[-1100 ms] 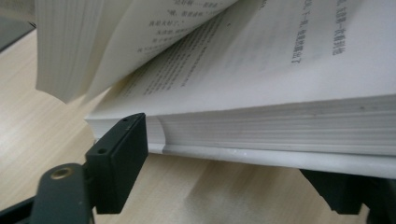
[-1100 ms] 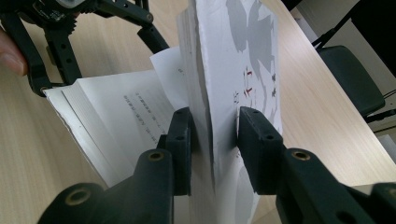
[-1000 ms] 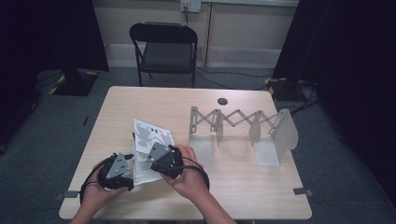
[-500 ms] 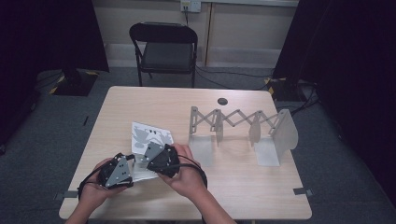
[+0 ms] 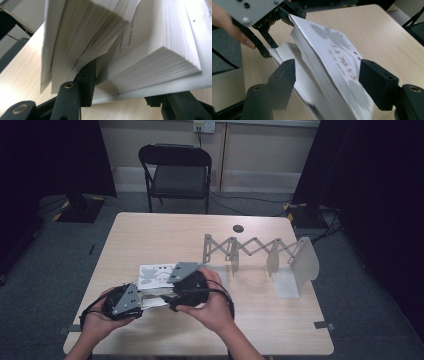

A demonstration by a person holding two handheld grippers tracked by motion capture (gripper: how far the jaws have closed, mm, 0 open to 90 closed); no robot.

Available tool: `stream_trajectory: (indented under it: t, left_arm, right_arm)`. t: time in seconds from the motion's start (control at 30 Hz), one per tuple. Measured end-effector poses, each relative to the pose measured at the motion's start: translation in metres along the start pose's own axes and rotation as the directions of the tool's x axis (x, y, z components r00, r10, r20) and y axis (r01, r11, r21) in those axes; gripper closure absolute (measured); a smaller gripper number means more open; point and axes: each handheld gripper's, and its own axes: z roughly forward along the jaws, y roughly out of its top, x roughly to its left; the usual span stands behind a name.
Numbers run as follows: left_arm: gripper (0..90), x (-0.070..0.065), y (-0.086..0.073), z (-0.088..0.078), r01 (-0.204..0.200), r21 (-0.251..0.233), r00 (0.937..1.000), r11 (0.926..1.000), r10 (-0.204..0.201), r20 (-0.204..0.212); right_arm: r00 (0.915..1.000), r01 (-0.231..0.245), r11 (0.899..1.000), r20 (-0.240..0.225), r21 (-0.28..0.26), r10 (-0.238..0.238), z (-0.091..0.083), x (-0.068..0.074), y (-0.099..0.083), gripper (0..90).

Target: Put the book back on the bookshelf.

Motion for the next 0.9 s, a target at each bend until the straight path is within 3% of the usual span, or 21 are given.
stream_trajectory:
  t: [0.03,0.07,0.1,0.13,0.23,0.27,0.3,0.37,0.47,0.5,0.57,0.63,0.8,0.9]
  left_arm:
    - [51.7,0.001,0.001,-0.002,0.008,0.006,1.0,1.0,-0.008,0.005]
    - [51.7,0.002,0.002,-0.003,0.013,0.009,0.9999,0.9999,-0.013,0.009]
    - [51.8,0.003,0.005,-0.004,0.014,0.023,0.9997,0.9996,-0.015,0.018]
    - [51.8,0.003,0.005,-0.004,0.014,0.023,0.9997,0.9996,-0.015,0.018]
    - [51.9,0.005,0.01,-0.005,0.015,0.051,0.9993,0.9986,-0.016,0.035]
    - [51.9,0.005,0.01,-0.005,0.015,0.051,0.9993,0.9986,-0.016,0.035]
    - [52.0,0.007,0.012,-0.006,0.014,0.061,0.9989,0.998,-0.017,0.045]
    - [52.2,0.009,0.013,-0.007,0.023,0.063,0.9983,0.9977,-0.026,0.052]
    - [52.8,0.01,0.014,-0.008,0.022,0.071,0.9981,0.9973,-0.026,0.055]
    - [53.1,0.012,0.015,-0.009,0.014,0.079,0.998,0.9968,-0.019,0.06]
    - [53.3,0.013,0.015,-0.01,0.013,0.085,0.9977,0.9963,-0.018,0.065]
    - [54.2,0.015,0.017,-0.012,0.02,0.089,0.9977,0.9958,-0.025,0.063]
    - [54.7,0.018,0.019,-0.015,0.031,0.095,0.996,0.9949,-0.039,0.081]
    - [55.8,0.019,0.019,-0.018,0.041,0.097,0.9951,0.9944,-0.05,0.085]
  right_arm:
    - [0.9993,-0.031,0.999,0.022,-0.012,0.031,-0.015,-0.008,-0.012,26.5]
    - [0.9993,-0.031,0.999,0.022,-0.012,0.031,-0.015,-0.008,-0.012,26.5]
    - [0.998,-0.06,0.998,0.018,-0.011,0.06,-0.024,-0.015,-0.027,24.7]
    - [0.998,-0.06,0.998,0.018,-0.011,0.06,-0.024,-0.015,-0.027,24.7]
    - [0.9941,-0.108,0.994,0.016,0.015,0.107,-0.025,-0.019,-0.06,21.7]
    - [0.9941,-0.108,0.994,0.016,0.015,0.107,-0.025,-0.019,-0.06,21.7]
    - [0.99,-0.141,0.99,0.012,0.031,0.14,-0.019,-0.02,-0.078,21.1]
    - [0.9879,-0.154,0.987,0.023,0.049,0.153,-0.012,-0.018,-0.095,21.0]
    - [0.9839,-0.179,0.982,0.013,0.063,0.178,-0.004,-0.017,-0.11,20.7]
    - [0.9791,-0.203,0.975,0.014,0.094,0.203,0.008,-0.015,-0.126,19.4]
    - [0.9771,-0.212,0.972,0.007,0.103,0.213,0.012,-0.015,-0.132,19.1]
    - [0.9703,-0.24,0.96,0.009,0.141,0.242,0.026,-0.014,-0.151,18.9]
    - [0.9646,-0.261,0.95,0.006,0.17,0.264,0.037,-0.016,-0.168,17.4]
    - [0.9648,-0.259,0.952,-0.002,0.166,0.263,0.037,-0.018,-0.169,16.4]
